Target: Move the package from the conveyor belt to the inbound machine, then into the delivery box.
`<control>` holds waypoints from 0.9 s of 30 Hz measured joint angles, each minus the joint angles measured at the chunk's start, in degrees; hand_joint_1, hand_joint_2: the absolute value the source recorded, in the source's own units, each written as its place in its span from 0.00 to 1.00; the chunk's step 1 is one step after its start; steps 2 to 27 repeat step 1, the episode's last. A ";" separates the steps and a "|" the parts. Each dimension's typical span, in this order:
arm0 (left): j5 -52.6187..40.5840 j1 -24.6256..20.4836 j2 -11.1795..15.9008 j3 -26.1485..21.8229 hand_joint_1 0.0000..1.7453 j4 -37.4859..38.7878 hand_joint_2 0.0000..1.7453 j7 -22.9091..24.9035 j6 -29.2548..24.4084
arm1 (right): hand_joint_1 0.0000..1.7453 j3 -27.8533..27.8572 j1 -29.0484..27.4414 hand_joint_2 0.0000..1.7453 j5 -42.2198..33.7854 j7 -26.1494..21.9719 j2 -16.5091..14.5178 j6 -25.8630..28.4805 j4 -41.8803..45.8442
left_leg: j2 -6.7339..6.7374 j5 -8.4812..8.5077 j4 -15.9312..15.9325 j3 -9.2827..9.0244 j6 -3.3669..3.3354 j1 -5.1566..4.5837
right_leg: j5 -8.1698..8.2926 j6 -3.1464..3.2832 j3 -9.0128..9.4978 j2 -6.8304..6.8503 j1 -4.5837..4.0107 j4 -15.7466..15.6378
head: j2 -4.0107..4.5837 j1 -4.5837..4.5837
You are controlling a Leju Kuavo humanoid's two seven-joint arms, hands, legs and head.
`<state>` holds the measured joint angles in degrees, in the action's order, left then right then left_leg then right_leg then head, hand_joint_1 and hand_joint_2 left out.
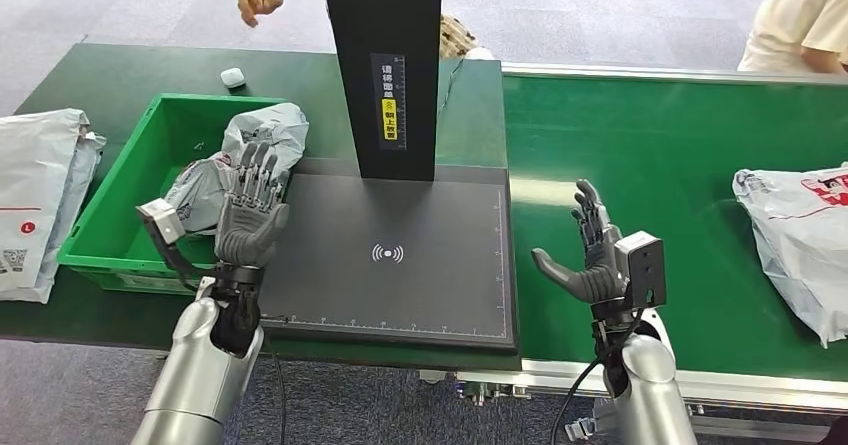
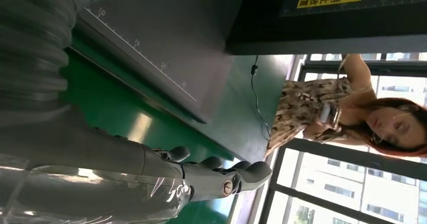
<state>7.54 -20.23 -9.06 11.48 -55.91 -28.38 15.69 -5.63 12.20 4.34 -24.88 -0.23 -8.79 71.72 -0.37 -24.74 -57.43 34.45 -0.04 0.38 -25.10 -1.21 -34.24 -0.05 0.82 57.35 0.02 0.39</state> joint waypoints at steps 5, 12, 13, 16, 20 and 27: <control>0.25 0.34 -0.13 0.07 0.00 -0.01 1.00 0.09 0.14 | 0.00 -0.13 -0.03 1.00 0.04 -0.15 -0.08 -0.18 -0.12 | 0.00 0.00 0.00 0.00 0.00 0.00 | 0.00 0.00 0.00 0.00 0.00 0.00 | 0.00 0.01; 0.25 0.34 -0.13 0.07 0.00 -0.01 1.00 0.09 0.14 | 0.00 -0.13 -0.03 1.00 0.04 -0.15 -0.08 -0.18 -0.12 | 0.00 0.00 0.00 0.00 0.00 0.00 | 0.00 0.00 0.00 0.00 0.00 0.00 | 0.00 0.01; 0.25 0.34 -0.13 0.07 0.00 -0.01 1.00 0.09 0.14 | 0.00 -0.13 -0.03 1.00 0.04 -0.15 -0.08 -0.18 -0.12 | 0.00 0.00 0.00 0.00 0.00 0.00 | 0.00 0.00 0.00 0.00 0.00 0.00 | 0.00 0.01; 0.25 0.34 -0.13 0.07 0.00 -0.01 1.00 0.09 0.14 | 0.00 -0.13 -0.03 1.00 0.04 -0.15 -0.08 -0.18 -0.12 | 0.00 0.00 0.00 0.00 0.00 0.00 | 0.00 0.00 0.00 0.00 0.00 0.00 | 0.00 0.01; 0.25 0.34 -0.13 0.07 0.00 -0.01 1.00 0.09 0.14 | 0.00 -0.13 -0.03 1.00 0.04 -0.15 -0.08 -0.18 -0.12 | 0.00 0.00 0.00 0.00 0.00 0.00 | 0.00 0.00 0.00 0.00 0.00 0.00 | 0.00 0.01; 0.25 0.34 -0.13 0.07 0.00 -0.01 1.00 0.09 0.14 | 0.00 -0.13 -0.03 1.00 0.04 -0.15 -0.08 -0.18 -0.12 | 0.00 0.00 0.00 0.00 0.00 0.00 | 0.00 0.00 0.00 0.00 0.00 0.00 | 0.00 0.01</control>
